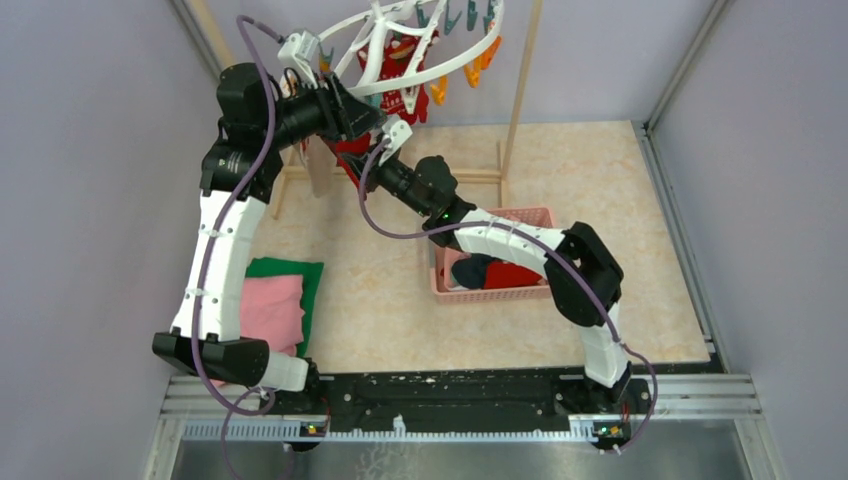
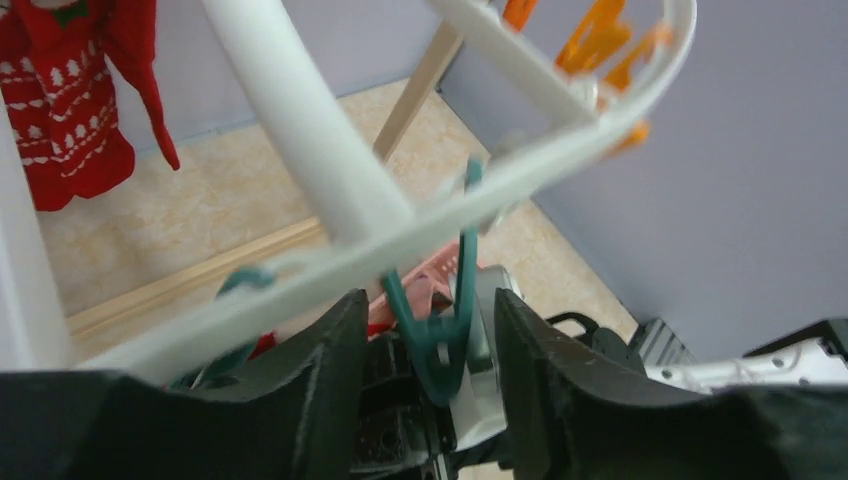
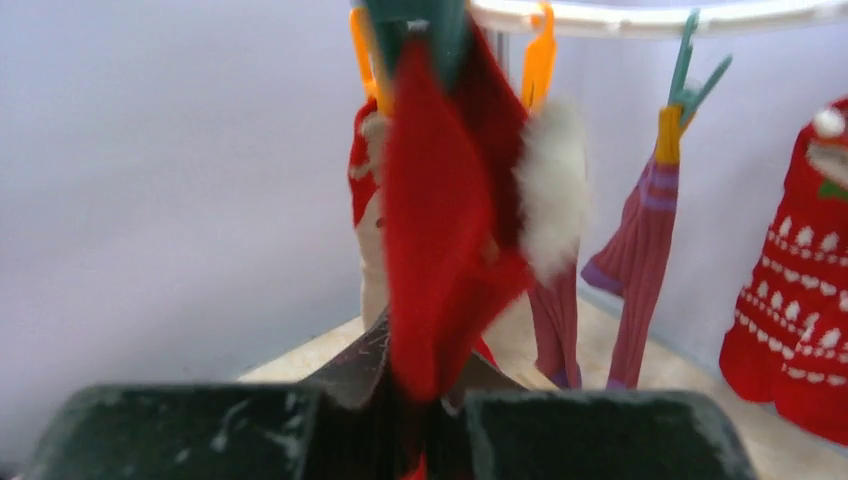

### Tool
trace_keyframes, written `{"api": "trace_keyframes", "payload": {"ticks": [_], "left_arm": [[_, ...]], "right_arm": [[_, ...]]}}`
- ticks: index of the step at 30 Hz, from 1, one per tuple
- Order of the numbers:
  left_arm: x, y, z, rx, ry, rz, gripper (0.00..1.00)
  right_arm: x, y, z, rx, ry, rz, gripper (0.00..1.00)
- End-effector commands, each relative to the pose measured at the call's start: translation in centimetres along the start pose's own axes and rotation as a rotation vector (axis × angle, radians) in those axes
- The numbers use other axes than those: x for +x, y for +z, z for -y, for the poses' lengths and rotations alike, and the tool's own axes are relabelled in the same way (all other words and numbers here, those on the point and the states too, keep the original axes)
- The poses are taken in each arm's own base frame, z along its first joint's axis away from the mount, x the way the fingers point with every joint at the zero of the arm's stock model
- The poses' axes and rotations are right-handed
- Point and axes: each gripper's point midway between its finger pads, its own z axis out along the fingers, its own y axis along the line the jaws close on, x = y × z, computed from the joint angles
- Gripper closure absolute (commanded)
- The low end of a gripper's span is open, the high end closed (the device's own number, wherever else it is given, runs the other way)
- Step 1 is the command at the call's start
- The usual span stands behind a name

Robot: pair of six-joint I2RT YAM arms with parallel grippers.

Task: Remove the socks clipped to the hanger
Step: Remove the sock from the hanger.

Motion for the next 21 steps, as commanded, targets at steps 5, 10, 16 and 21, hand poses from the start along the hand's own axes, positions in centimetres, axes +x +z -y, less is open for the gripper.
{"api": "trace_keyframes", "payload": {"ticks": [5,10,16,21], "left_arm": [[2.0,-2.1,3.0,0.114,0.048,-0.123,0.02],[3.7,-3.6,3.9,0.178,0.122,-0.224,0.01],[4.9,-5.4,3.5,0.159,0.253,-0.274,0.01],[4.8,-6.1,2.4,0.104,0.272,-0.243,0.01]], "right_arm": [[-4.5,-2.2,-0.5,0.004,0.029,0.079,1.00],[-6.5,-4.8,0.8,0.007,0.086,0.071,1.00],[-9.8,-8.6,2.2,0.002,0.163,0.078,1.00],[-13.5,-12.0,4.1,0.040,0.213,0.106,1.00]]}}
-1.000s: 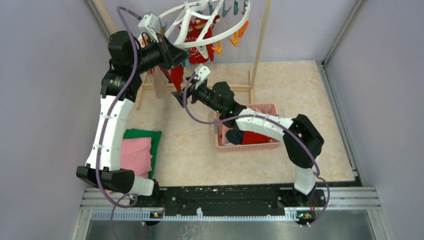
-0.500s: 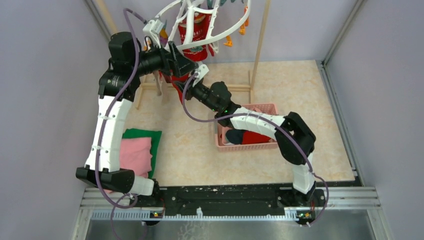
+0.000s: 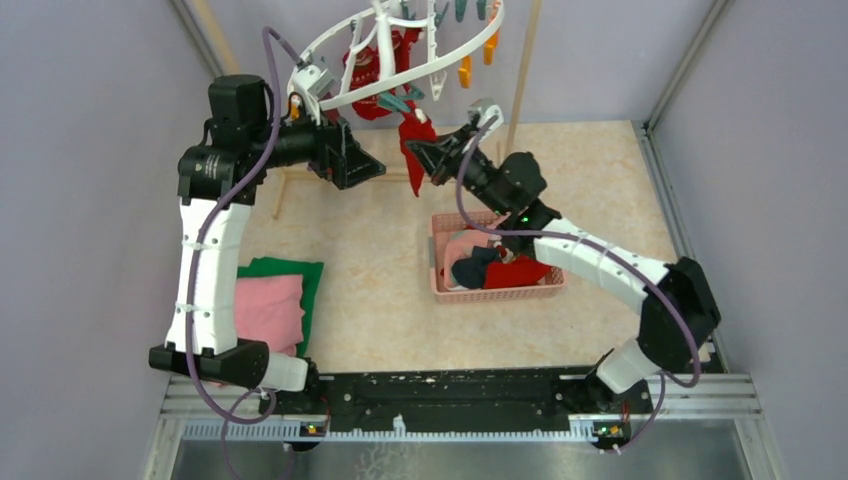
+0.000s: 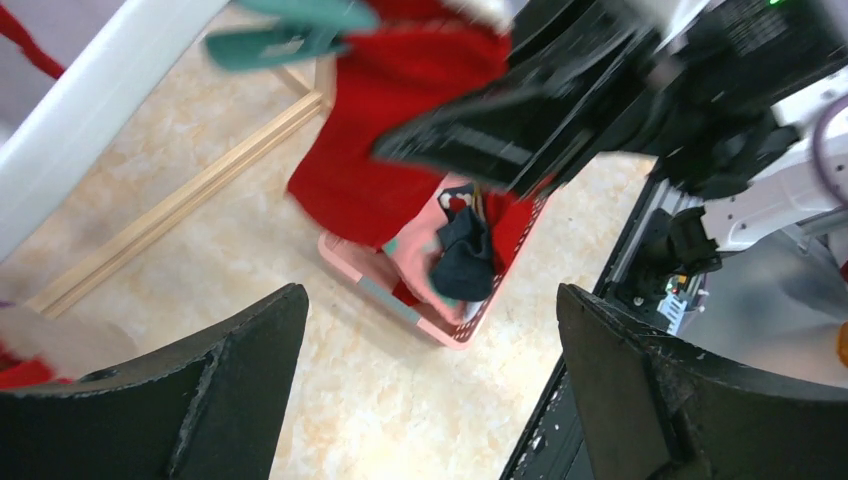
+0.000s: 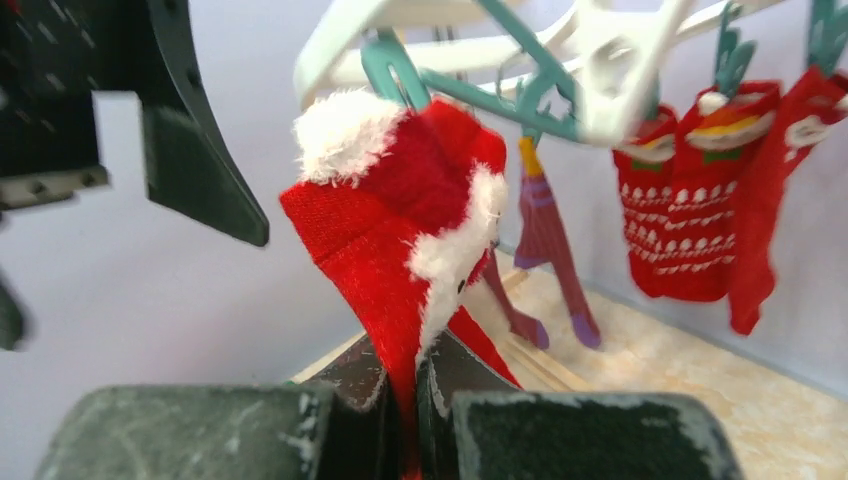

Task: Remove the socks clipped to the hanger
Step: Remove the sock from the hanger.

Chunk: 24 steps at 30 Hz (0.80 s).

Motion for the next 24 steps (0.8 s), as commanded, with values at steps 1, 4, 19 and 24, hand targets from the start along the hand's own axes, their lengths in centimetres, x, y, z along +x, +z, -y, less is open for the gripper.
{"api": "trace_keyframes", "payload": {"ticks": [1,4,19,24], "left_arm": [[0.1,-1.4,0.1,-0.028,0.075,0.024,0.01],[0.1,-1.3,0.0,-0.027,0.077,0.026,0.01],[0.5,-0.6,2.0,0.123,0.034,0.061,0.08],[-0.4,-0.3,2.7,0.177,0.015,0.083,0.12]], "right_arm": [[-5.8,-2.8,-0.4,-0.020,0.066,0.073,1.00],[-6.8,-4.0,0.5,0.001,0.074,0.057,1.00],[-5.1,-4.3,-3.6,-0.269,0.317,-0.113,1.00],[-3.7,-4.0,-6.0,-0.343,0.309,-0.184,0.97]]}}
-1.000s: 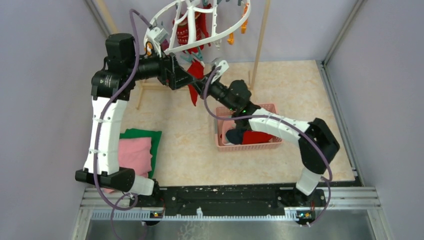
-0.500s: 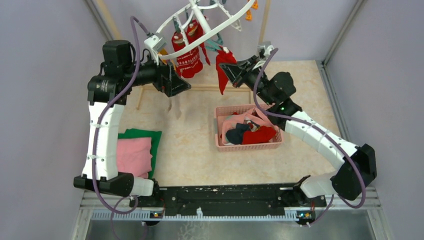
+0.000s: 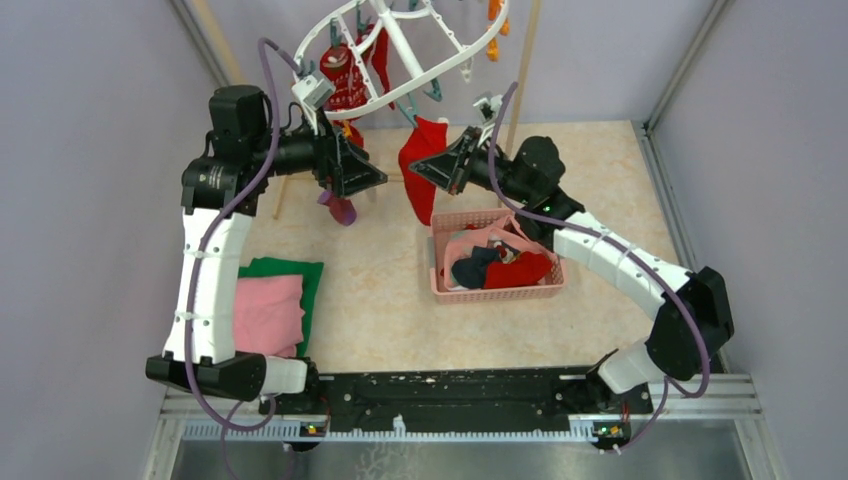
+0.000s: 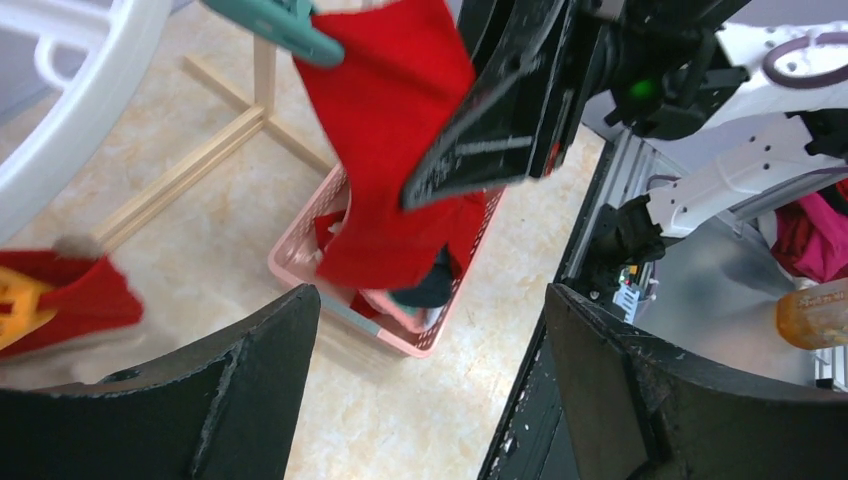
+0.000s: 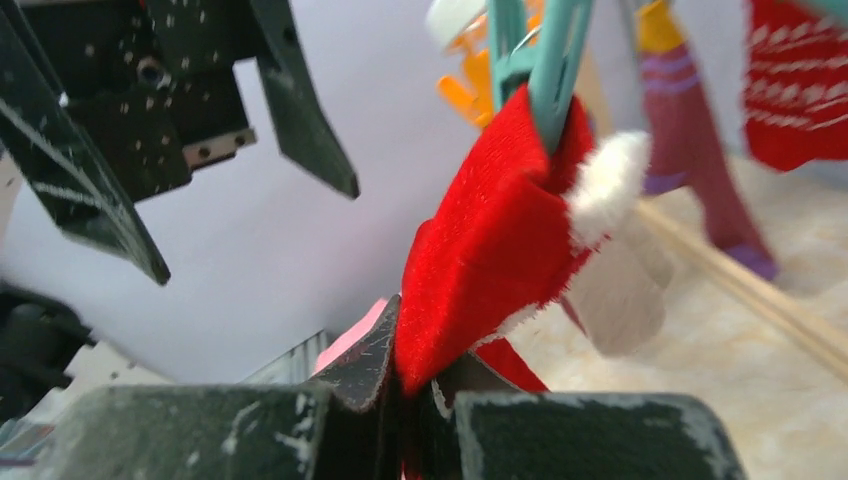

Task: Remove the socks clipped to the hanger
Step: Remove the sock from the hanger.

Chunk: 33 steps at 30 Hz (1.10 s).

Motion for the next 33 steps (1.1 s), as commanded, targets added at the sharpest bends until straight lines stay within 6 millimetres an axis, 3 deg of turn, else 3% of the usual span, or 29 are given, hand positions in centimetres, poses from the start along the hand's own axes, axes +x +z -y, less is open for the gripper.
{"api": "trace_keyframes", "payload": {"ticks": [1,8,11,15,19,21,27,29,33], "left_arm": [[-1.8,0.1,1.5,0.091,0.031,0.065,0.13],[1.9,0.8,0.7,0.102,-0.024,0.013,0.15],[2.5,0.9,0.7,0.116,-0.006,0.009,0.15],[1.1,0.4,2.6,0.195,0.021,0.049,0.17],[-0.6,-0.1,2.4,0.134,0.074,0.088,0.13],[-2.0,-0.4,1.4,0.039,0.068,0.133,0.07],[-6.0,-0.9,-1.4,-0.154,0.028,0.239,0.10],[-5.4,-0.6,-1.5,-0.134,0.017,0.225,0.10],[-2.2,0.5,-0.6,-0.019,-0.048,0.147,0.16]], "right_arm": [[-0.7,0.5,-4.5,-0.159,-0.004,-0.024,0.97],[-1.6,0.9,-6.4,-0.268,0.071,0.011,0.90],[-1.7,1.2,-7.0,-0.322,0.118,0.005,0.90],[-0.9,1.6,-7.2,-0.370,0.173,-0.026,0.88],[-0.5,1.4,-6.8,-0.346,0.156,-0.032,0.88],[-0.3,1.4,-6.3,-0.313,0.141,-0.038,0.88],[0.2,2.3,-5.0,-0.237,0.110,-0.040,0.89],[0.2,2.4,-5.4,-0.258,0.128,-0.032,0.89],[0.0,1.9,-6.9,-0.353,0.166,-0.015,0.88]]}}
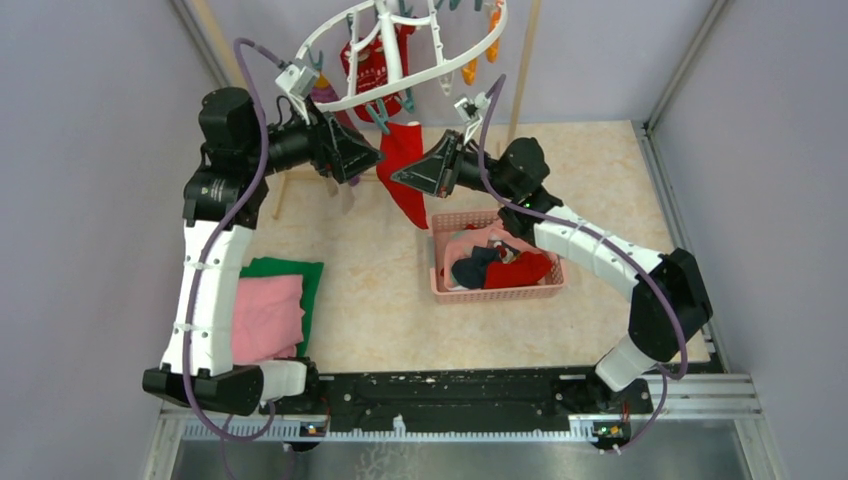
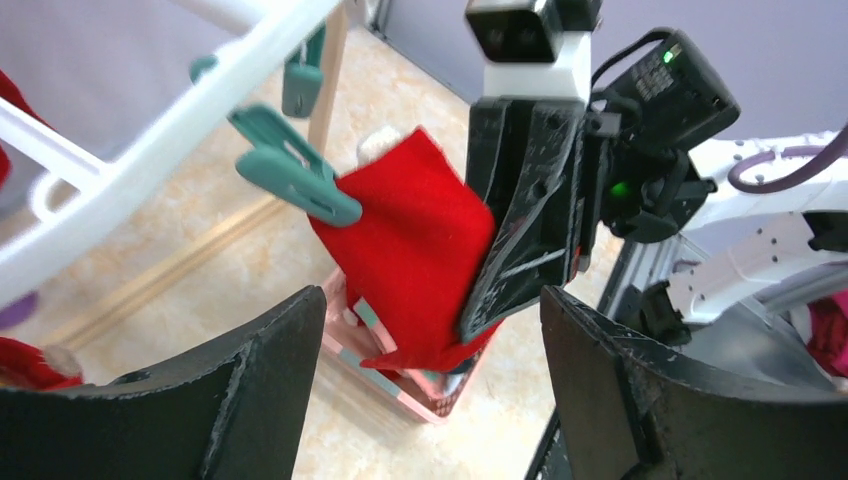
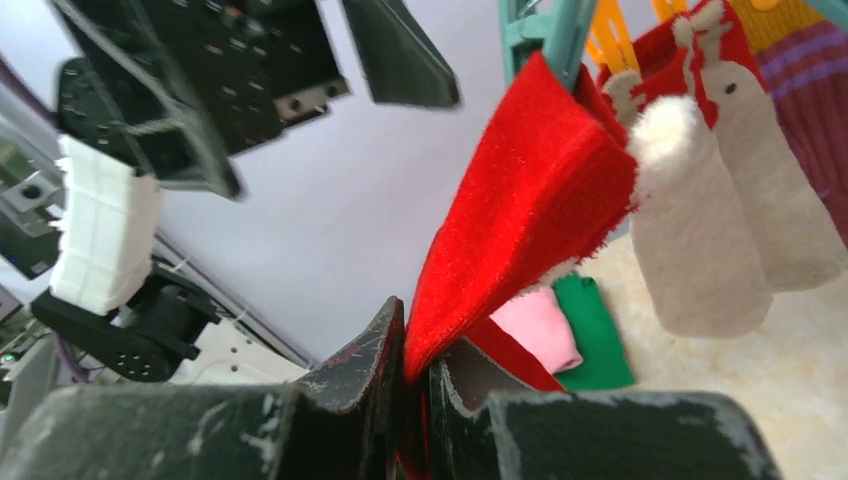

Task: Remove the socks clipped to the hanger
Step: Remove the sock from the hanger.

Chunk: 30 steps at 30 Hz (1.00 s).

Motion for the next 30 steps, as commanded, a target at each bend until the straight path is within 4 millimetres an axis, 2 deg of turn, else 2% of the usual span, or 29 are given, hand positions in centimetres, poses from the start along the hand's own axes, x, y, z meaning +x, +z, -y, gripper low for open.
{"api": "trace_keyframes", "payload": {"ticks": [1,6,11,13,18,20,21,22,23,26,28,29,30], "left_arm": [[2.0,0.3,0.3,0.063,-0.060,-0.033,0.18],[3.1,0.2,1.0,0.104,-0.088,-0.038,0.23],[3.2,0.4,1.4,0.143,-0.115,-0.041,0.26],[3.2,0.4,2.2,0.200,-0.138,-0.040,0.37],[3.5,0.5,2.9,0.271,-0.163,-0.050,0.75],[3.6,0.6,2.9,0.276,-0.170,-0.054,0.88],[3.6,0.5,2.9,0.275,-0.169,-0.052,0.94],[3.5,0.5,2.9,0.272,-0.169,-0.051,0.97],[3.4,0.5,2.9,0.270,-0.166,-0.047,0.99],[3.1,0.6,2.8,0.258,-0.156,-0.041,1.00],[2.9,0.6,2.5,0.239,-0.145,-0.038,1.00],[2.9,0.6,2.3,0.223,-0.140,-0.037,1.00],[3.0,0.7,2.1,0.212,-0.137,-0.038,1.00]], "right_arm": [[-1.9,0.4,-4.3,-0.164,-0.041,0.047,0.88],[-1.1,0.4,-5.2,-0.218,-0.051,0.007,0.83],[-0.9,0.6,-5.3,-0.229,-0.052,-0.001,0.82],[-1.0,0.6,-5.2,-0.230,-0.047,0.001,0.80],[-1.3,0.9,-5.1,-0.217,-0.051,0.000,0.75],[-1.4,1.0,-4.7,-0.185,-0.062,-0.004,0.65],[-1.6,0.9,-4.4,-0.156,-0.084,0.002,0.51],[-1.7,0.8,-3.8,-0.103,-0.101,0.005,0.18],[-2.0,0.7,-3.1,-0.043,-0.125,0.007,0.02],[-3.1,-0.8,-0.3,0.234,-0.207,0.024,0.01],[-3.5,-2.5,0.9,0.415,-0.304,0.014,0.01],[-4.1,-3.4,1.1,0.482,-0.357,0.037,0.01],[-4.8,-4.3,0.0,0.481,-0.388,0.071,0.01]]}}
